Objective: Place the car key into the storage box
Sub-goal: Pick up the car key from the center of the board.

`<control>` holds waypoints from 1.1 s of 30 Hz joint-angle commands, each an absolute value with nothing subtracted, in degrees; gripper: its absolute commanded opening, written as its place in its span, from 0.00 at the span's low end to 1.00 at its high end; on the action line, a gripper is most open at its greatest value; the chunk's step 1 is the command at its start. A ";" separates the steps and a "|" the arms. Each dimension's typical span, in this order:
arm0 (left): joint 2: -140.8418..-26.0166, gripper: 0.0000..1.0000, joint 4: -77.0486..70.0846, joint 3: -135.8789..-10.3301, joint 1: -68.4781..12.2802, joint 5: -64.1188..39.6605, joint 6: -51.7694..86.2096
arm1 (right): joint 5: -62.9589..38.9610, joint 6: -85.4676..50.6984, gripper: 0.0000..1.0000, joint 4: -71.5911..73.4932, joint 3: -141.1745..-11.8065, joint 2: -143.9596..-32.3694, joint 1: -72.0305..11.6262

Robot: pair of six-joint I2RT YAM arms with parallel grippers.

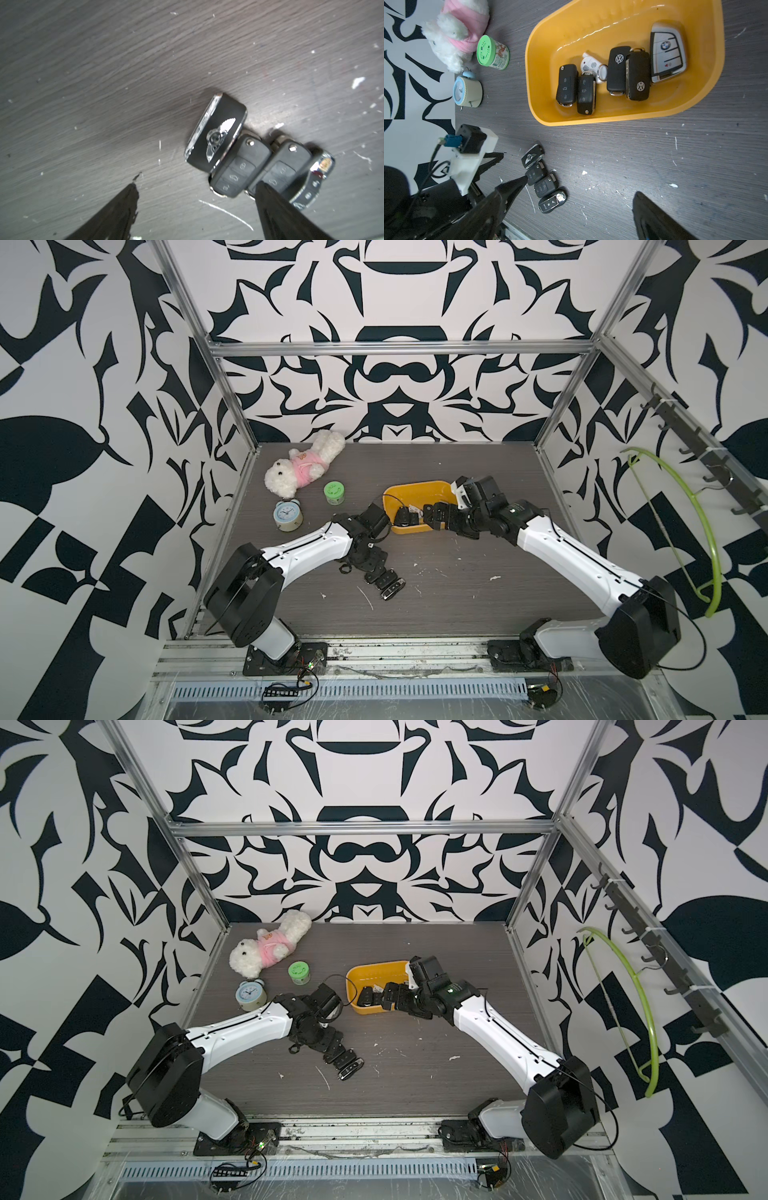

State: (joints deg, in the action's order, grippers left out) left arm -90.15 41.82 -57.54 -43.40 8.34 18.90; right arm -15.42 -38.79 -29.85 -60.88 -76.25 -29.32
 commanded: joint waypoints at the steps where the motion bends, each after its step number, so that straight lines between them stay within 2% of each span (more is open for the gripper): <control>1: -91.48 0.94 40.28 -59.00 -43.77 9.78 18.02 | -16.35 -40.24 1.00 -26.75 -61.17 -76.54 -29.78; 26: -97.71 0.96 40.02 -60.20 -43.59 20.57 21.04 | -14.33 -40.65 1.00 -26.81 -61.58 -77.60 -31.70; 33: -97.79 0.95 37.83 -59.77 -43.60 13.28 22.81 | -13.62 -40.53 1.00 -27.12 -61.52 -77.65 -32.04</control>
